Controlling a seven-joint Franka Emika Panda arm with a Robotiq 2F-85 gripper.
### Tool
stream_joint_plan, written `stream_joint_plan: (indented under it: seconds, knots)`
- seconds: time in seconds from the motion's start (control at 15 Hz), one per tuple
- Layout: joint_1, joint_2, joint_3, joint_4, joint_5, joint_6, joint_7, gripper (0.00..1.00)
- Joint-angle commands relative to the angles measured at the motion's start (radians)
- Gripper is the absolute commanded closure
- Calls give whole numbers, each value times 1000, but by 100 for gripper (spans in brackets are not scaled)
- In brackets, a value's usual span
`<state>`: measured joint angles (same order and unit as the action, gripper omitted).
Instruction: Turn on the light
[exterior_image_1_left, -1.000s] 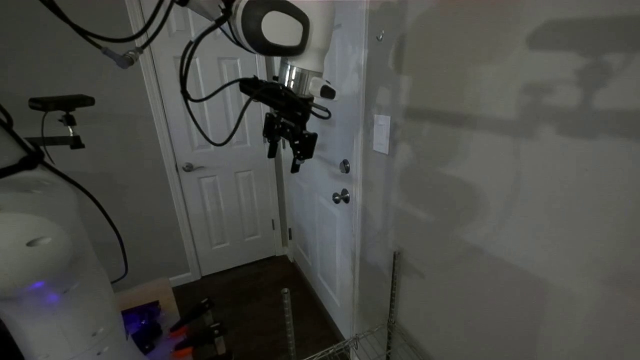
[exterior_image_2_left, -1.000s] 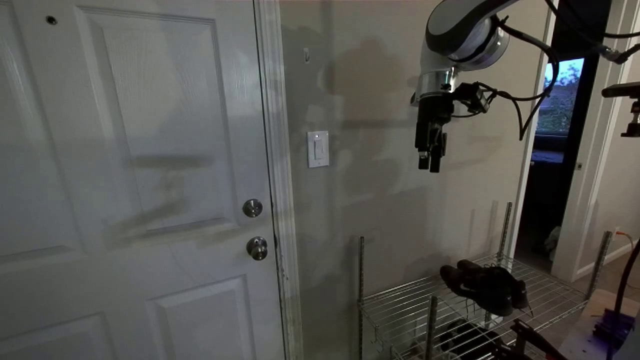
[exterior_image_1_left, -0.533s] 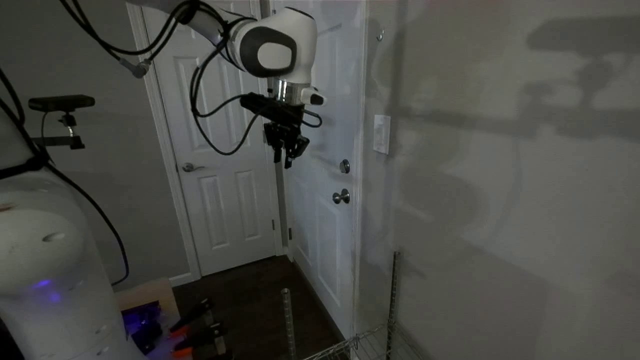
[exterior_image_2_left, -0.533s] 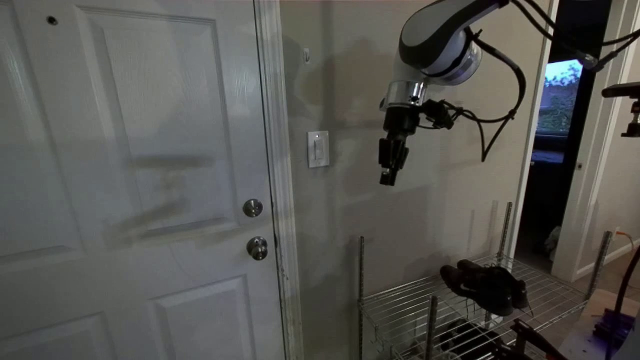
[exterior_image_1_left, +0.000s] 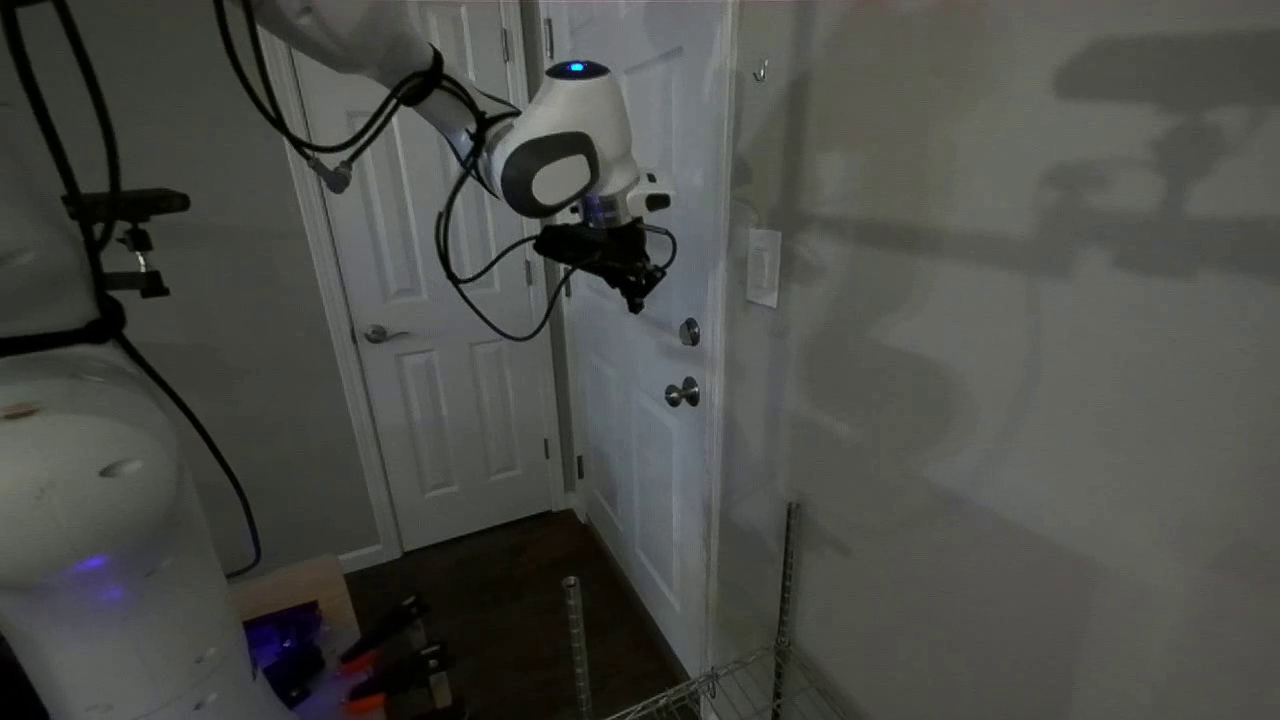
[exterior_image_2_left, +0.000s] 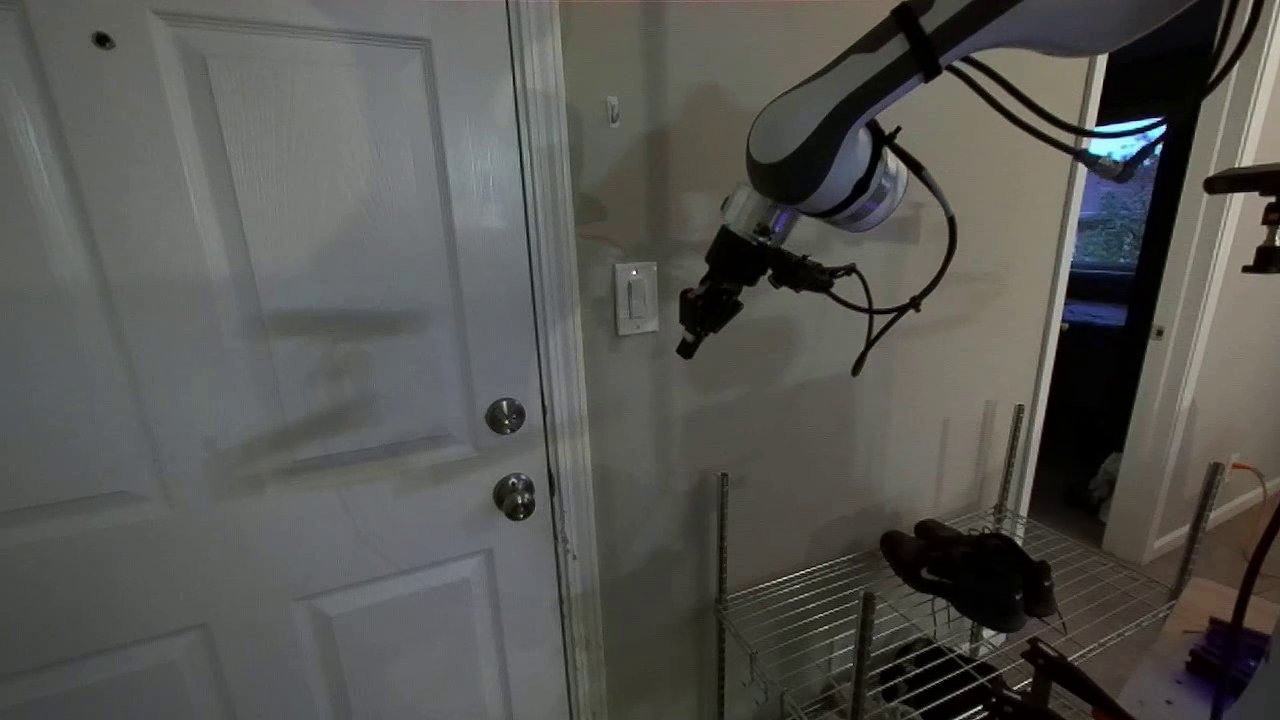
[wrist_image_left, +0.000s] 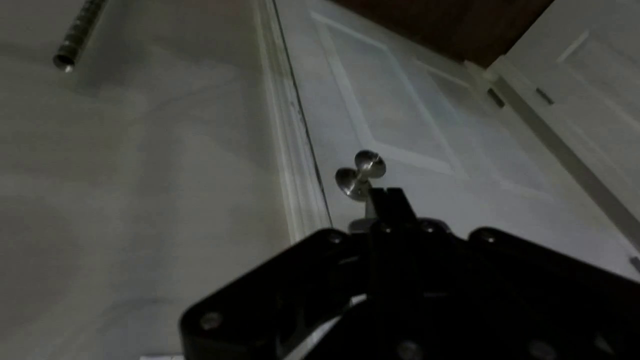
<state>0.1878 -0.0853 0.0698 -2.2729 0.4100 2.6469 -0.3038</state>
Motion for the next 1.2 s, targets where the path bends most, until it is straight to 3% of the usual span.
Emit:
stream_joint_plan:
  seconds: [0.0, 0.47, 1.13]
  knots:
    - [1, 83, 16, 49, 68, 184, -37, 97]
    - [3, 228, 10, 152, 39, 451, 1, 98]
    - [24, 329, -54, 247, 31, 611, 23, 97]
